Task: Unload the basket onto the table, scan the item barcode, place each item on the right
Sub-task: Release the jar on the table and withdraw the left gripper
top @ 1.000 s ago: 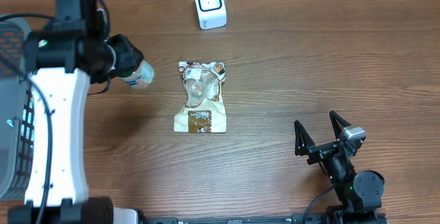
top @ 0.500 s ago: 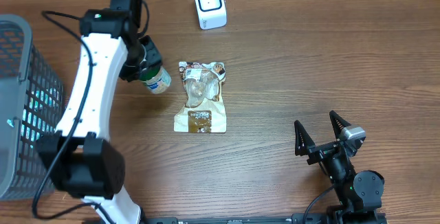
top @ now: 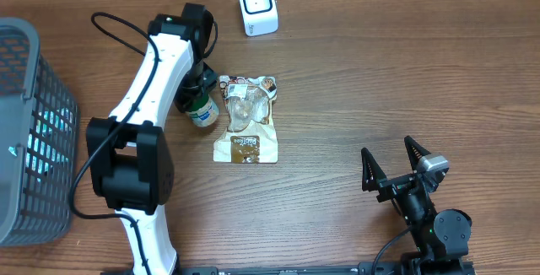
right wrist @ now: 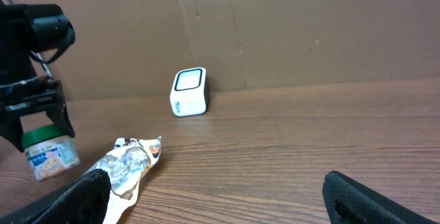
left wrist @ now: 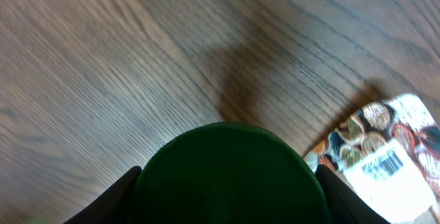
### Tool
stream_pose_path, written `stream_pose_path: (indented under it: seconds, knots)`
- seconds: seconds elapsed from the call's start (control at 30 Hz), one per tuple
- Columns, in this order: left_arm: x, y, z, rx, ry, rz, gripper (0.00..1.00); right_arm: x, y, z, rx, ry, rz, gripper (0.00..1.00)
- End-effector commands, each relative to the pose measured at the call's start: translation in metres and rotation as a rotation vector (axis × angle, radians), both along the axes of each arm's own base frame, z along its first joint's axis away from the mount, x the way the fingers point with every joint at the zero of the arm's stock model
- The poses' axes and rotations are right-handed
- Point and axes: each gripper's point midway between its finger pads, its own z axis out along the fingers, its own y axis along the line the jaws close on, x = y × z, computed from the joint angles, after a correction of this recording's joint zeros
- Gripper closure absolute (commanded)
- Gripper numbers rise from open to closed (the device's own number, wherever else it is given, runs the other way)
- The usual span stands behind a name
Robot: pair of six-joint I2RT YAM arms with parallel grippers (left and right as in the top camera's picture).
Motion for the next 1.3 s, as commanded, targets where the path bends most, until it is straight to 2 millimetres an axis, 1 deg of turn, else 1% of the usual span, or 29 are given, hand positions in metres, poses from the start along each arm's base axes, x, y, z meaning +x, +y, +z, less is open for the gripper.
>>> stream_pose_path:
  seconds: [0.0,0.03,0.07,0.1,0.13,0.17,0.23,0.43,0.53,0.6,0.67,0.7,0.87,0.97,1.03,1.1,1.17,1.27]
  knots:
    - [0.002,0.001,-0.004,0.032,-0.023,0.156,0.81,0.000,-0.001,-0.002,-0.003,-0.006,-0.006,0.00]
    - [0.001,-0.002,-0.004,0.023,-0.022,0.168,0.70,0.000,-0.001,-0.002,-0.003,-0.006,-0.006,0.00]
    - [0.000,-0.005,-0.005,0.010,-0.020,0.178,0.45,0.000,-0.001,-0.002,-0.003,-0.006,-0.006,0.00]
    - [0.000,-0.008,-0.005,-0.001,-0.019,0.184,0.21,0.000,-0.001,-0.002,-0.003,-0.006,-0.006,0.00]
    - [0.001,-0.012,-0.006,-0.021,-0.019,0.183,0.03,0.000,-0.001,-0.002,-0.003,-0.006,-0.006,0.00]
    - [0.002,-0.016,-0.006,-0.041,-0.020,0.183,0.00,0.000,-0.001,-0.002,-0.003,-0.006,-0.006,0.00]
    - [0.001,-0.021,-0.007,-0.071,-0.014,0.180,0.00,0.000,-0.001,-0.002,-0.003,-0.006,-0.006,0.00]
    - [-0.001,-0.023,-0.006,-0.087,-0.005,0.182,0.00,0.000,-0.001,-0.002,-0.003,-0.006,-0.006,0.00]
    - [-0.002,-0.018,0.004,-0.077,-0.009,0.187,0.01,0.000,-0.001,-0.002,-0.003,-0.006,-0.006,0.00]
    - [-0.001,-0.010,0.020,-0.051,-0.023,0.171,0.01,0.000,-0.001,-0.002,-0.003,-0.006,-0.006,0.00]
    - [0.001,-0.002,0.040,-0.028,-0.048,0.141,0.01,0.000,-0.001,-0.002,-0.003,-0.006,-0.006,0.00]
    - [0.003,0.005,0.059,-0.008,-0.079,0.100,0.01,0.000,-0.001,-0.002,-0.003,-0.006,-0.006,0.00]
    - [0.015,0.015,0.131,0.013,-0.216,-0.106,0.00,0.000,-0.001,-0.002,-0.003,-0.006,-0.006,0.00]
    - [0.011,0.022,0.177,0.030,-0.302,-0.230,0.00,0.000,-0.001,-0.002,-0.003,-0.005,-0.006,0.00]
    - [0.000,0.031,0.211,0.050,-0.363,-0.288,0.00,0.000,-0.001,-0.002,-0.003,-0.006,-0.006,0.00]
    - [-0.015,0.044,0.239,0.067,-0.414,-0.285,0.00,0.000,-0.001,-0.002,-0.003,-0.006,-0.006,0.00]
    - [-0.033,0.061,0.260,0.091,-0.452,-0.244,0.00,0.000,-0.001,-0.002,-0.003,-0.006,-0.006,0.00]
    - [-0.062,0.094,0.290,0.138,-0.521,-0.173,0.00,0.000,-0.001,-0.002,-0.003,-0.006,-0.006,0.00]
